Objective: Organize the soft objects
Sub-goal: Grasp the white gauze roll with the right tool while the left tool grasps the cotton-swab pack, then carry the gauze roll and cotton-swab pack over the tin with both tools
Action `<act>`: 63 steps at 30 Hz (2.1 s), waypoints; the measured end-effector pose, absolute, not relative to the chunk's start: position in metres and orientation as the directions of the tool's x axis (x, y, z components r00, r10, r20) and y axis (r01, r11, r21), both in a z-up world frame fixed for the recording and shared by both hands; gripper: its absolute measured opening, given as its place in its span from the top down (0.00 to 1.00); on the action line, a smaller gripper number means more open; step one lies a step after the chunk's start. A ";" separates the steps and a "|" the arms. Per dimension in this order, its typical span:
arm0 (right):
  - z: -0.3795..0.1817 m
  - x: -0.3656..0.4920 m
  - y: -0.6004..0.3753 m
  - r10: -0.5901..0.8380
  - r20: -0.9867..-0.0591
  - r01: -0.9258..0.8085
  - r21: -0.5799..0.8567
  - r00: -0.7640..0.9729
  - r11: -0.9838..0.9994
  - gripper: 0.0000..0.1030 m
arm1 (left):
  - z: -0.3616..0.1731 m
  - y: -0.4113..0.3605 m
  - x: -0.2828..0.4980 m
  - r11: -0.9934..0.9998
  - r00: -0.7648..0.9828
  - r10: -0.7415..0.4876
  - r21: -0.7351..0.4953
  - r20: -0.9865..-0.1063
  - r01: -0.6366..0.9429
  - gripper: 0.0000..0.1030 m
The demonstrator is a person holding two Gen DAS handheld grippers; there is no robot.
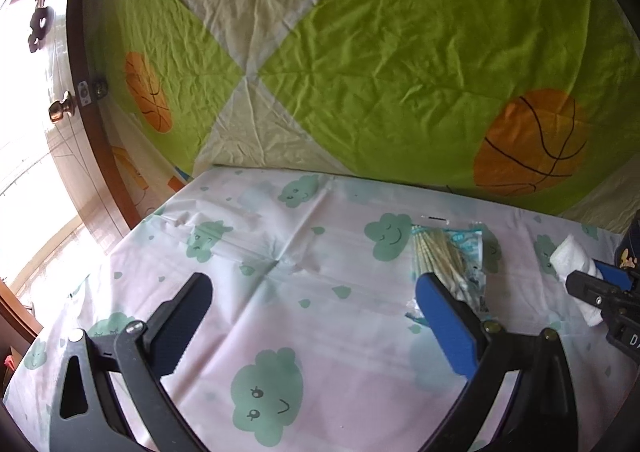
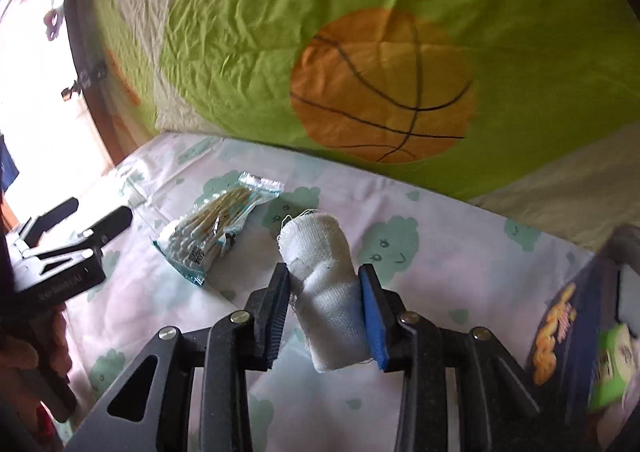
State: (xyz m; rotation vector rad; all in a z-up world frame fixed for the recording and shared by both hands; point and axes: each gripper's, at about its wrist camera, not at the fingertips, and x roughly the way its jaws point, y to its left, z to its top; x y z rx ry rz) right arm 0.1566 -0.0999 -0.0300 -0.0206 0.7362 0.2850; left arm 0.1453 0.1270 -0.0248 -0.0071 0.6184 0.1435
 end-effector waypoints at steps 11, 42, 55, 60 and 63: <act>-0.013 0.071 -0.138 0.109 -0.455 -0.066 0.109 0.884 0.992 0.64 | -0.031 0.059 0.203 0.998 0.716 0.038 0.058 -0.697 0.003 0.08; -0.006 0.050 -0.127 0.057 -0.342 -0.049 0.030 0.938 0.998 0.63 | -0.027 0.046 0.172 0.997 0.787 -0.055 0.006 -0.614 0.075 0.71; 0.000 0.023 -0.127 0.004 -0.285 -0.011 -0.023 0.958 1.000 0.63 | -0.019 0.016 0.112 0.995 0.834 -0.056 0.036 -0.549 0.090 0.71; 0.000 0.012 -0.137 -0.018 -0.291 0.015 -0.011 0.957 1.000 0.63 | -0.017 0.005 0.094 0.993 0.846 -0.063 0.051 -0.529 0.106 0.71; 0.001 0.007 -0.142 -0.028 -0.293 0.028 -0.006 0.956 1.000 0.63 | -0.015 0.002 0.085 0.993 0.853 -0.070 0.044 -0.517 0.108 0.71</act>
